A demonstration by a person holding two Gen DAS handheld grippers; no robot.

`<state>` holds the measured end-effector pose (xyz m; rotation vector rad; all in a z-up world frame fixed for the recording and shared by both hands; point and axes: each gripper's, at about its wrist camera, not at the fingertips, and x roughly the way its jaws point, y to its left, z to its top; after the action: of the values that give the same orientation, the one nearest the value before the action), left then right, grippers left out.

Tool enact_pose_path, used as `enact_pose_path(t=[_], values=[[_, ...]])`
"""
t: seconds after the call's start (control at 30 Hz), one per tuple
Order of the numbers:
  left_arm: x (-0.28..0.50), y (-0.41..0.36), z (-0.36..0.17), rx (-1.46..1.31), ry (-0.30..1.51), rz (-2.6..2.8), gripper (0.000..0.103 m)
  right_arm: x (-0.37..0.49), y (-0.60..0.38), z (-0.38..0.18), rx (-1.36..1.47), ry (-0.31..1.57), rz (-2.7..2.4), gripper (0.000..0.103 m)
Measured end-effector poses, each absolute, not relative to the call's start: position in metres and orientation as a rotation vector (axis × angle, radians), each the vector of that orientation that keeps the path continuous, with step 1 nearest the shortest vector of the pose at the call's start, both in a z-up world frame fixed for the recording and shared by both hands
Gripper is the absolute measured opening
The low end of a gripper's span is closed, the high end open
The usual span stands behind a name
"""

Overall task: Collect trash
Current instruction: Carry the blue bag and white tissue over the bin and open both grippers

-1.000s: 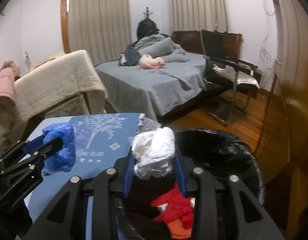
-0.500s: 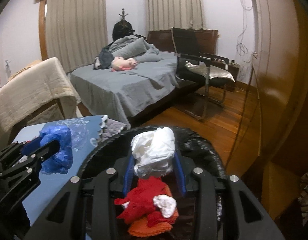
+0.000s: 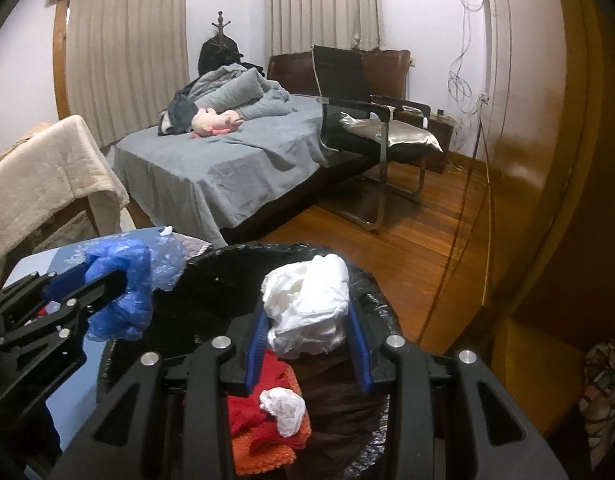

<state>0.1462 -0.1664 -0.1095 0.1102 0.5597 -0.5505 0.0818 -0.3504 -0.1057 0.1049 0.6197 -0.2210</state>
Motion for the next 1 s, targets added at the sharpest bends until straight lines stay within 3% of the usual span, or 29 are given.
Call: enact_pose_path(t=[0.2,0.3,0.47,0.63,0.67,1.0], values=[[0.155,-0.180,-0.117,0.088,0.580,-0.600,0.034,0.086,-0.359,-0.111,0.103,0.630,-0.235,0.037],[0.158,-0.178,-0.118,0.063,0.585,-0.618,0.042,0.089,-0.363,-0.114,0.101,0.634,-0.243,0.042],[0.161,-0.165,-0.117,0.035,0.578,-0.608,0.068,0.086,-0.364,-0.114,0.104,0.614,-0.273,0.065],[0.163,-0.145,-0.111,0.036,0.552,-0.547,0.081,0.080,-0.358,-0.108,0.086,0.568,-0.293,0.095],[0.163,-0.141,-0.110,0.039,0.546,-0.530,0.084,0.079,-0.356,-0.106,0.080,0.556,-0.298,0.097],[0.153,-0.073,-0.095,0.046,0.521,-0.348,0.093,0.084,-0.325,-0.097,0.096,0.544,-0.238,0.097]])
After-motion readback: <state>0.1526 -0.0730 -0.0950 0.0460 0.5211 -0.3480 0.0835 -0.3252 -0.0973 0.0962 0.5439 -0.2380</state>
